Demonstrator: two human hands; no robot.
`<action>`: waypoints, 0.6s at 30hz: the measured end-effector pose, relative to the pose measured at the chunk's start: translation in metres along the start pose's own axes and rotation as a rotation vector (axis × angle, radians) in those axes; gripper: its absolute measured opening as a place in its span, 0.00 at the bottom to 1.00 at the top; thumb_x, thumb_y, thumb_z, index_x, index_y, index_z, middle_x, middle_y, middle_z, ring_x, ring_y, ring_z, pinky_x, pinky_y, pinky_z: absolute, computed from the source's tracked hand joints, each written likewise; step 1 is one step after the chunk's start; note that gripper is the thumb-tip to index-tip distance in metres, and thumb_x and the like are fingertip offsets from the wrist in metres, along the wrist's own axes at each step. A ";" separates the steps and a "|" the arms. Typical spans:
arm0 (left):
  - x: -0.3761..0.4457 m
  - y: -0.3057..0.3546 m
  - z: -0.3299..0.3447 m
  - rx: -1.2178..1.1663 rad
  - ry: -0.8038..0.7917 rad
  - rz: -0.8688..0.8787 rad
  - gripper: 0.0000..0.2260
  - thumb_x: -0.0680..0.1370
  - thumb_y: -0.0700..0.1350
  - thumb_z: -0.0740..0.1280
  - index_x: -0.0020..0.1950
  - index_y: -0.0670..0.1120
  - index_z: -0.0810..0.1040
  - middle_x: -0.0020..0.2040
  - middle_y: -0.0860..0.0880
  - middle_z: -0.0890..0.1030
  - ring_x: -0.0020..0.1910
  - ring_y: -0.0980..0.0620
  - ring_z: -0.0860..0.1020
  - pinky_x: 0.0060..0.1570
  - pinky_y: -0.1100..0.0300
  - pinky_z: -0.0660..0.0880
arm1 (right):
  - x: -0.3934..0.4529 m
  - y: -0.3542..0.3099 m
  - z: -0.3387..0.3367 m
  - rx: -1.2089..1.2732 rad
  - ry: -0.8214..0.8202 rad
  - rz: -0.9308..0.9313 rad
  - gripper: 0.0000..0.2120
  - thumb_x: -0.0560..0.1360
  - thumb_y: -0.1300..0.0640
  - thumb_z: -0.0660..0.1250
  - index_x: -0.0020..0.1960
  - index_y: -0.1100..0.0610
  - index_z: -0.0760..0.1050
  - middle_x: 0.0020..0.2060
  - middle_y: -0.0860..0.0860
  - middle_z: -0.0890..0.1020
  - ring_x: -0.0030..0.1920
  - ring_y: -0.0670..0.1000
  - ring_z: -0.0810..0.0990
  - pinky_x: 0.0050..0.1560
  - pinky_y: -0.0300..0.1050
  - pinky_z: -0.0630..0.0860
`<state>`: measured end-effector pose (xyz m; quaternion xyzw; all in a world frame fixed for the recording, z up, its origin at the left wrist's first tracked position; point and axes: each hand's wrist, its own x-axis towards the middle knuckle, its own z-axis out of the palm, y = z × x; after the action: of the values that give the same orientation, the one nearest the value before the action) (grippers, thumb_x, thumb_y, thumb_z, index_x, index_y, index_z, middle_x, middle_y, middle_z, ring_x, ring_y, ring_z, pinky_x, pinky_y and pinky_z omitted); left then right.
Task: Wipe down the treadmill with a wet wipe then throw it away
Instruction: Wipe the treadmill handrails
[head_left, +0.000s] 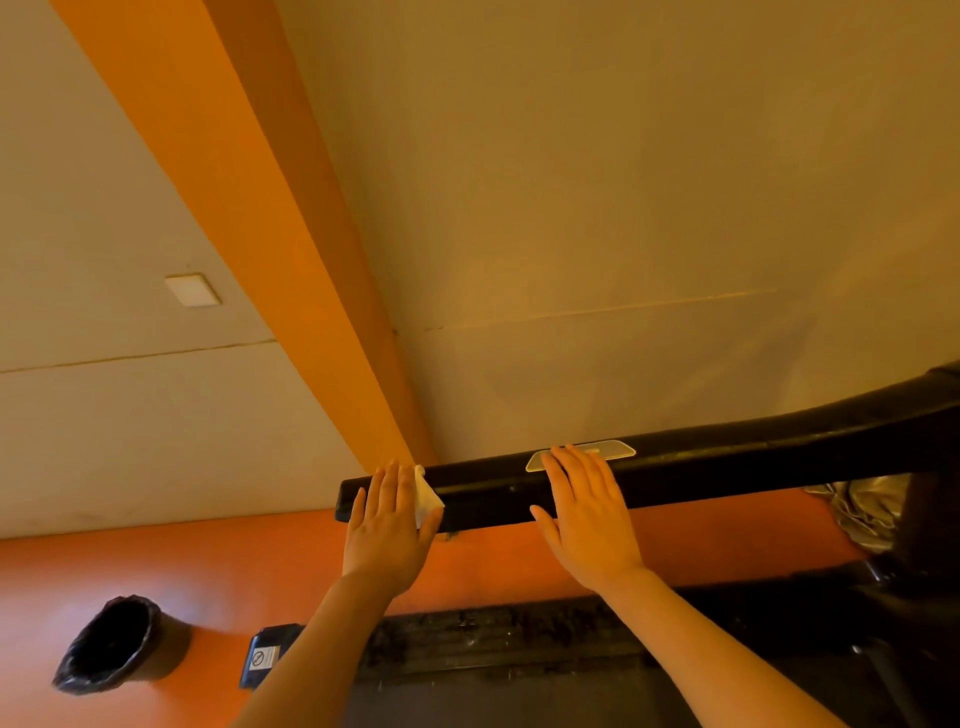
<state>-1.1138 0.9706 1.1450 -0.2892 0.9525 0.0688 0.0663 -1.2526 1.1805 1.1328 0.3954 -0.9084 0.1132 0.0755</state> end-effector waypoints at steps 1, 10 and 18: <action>-0.001 0.000 0.002 -0.003 0.014 0.003 0.34 0.80 0.64 0.42 0.80 0.47 0.41 0.81 0.46 0.46 0.79 0.47 0.42 0.76 0.49 0.41 | 0.000 -0.001 -0.001 -0.001 0.007 0.006 0.27 0.78 0.42 0.57 0.68 0.59 0.72 0.65 0.57 0.76 0.68 0.58 0.73 0.69 0.56 0.67; -0.006 -0.002 0.004 0.006 0.070 0.042 0.31 0.83 0.60 0.46 0.80 0.45 0.43 0.80 0.45 0.48 0.79 0.44 0.45 0.76 0.48 0.44 | 0.005 -0.014 -0.016 -0.075 -0.026 0.042 0.24 0.77 0.46 0.64 0.67 0.59 0.73 0.64 0.57 0.77 0.67 0.58 0.73 0.70 0.56 0.67; -0.011 -0.020 0.009 0.070 0.138 0.105 0.31 0.83 0.60 0.46 0.80 0.45 0.44 0.80 0.44 0.50 0.79 0.44 0.47 0.76 0.47 0.45 | -0.002 -0.059 -0.017 -0.144 -0.108 -0.024 0.29 0.81 0.44 0.57 0.76 0.59 0.61 0.75 0.57 0.64 0.76 0.57 0.61 0.74 0.51 0.50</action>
<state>-1.0930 0.9615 1.1366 -0.2404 0.9705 0.0190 0.0069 -1.2066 1.1472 1.1568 0.4056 -0.9120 0.0254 0.0560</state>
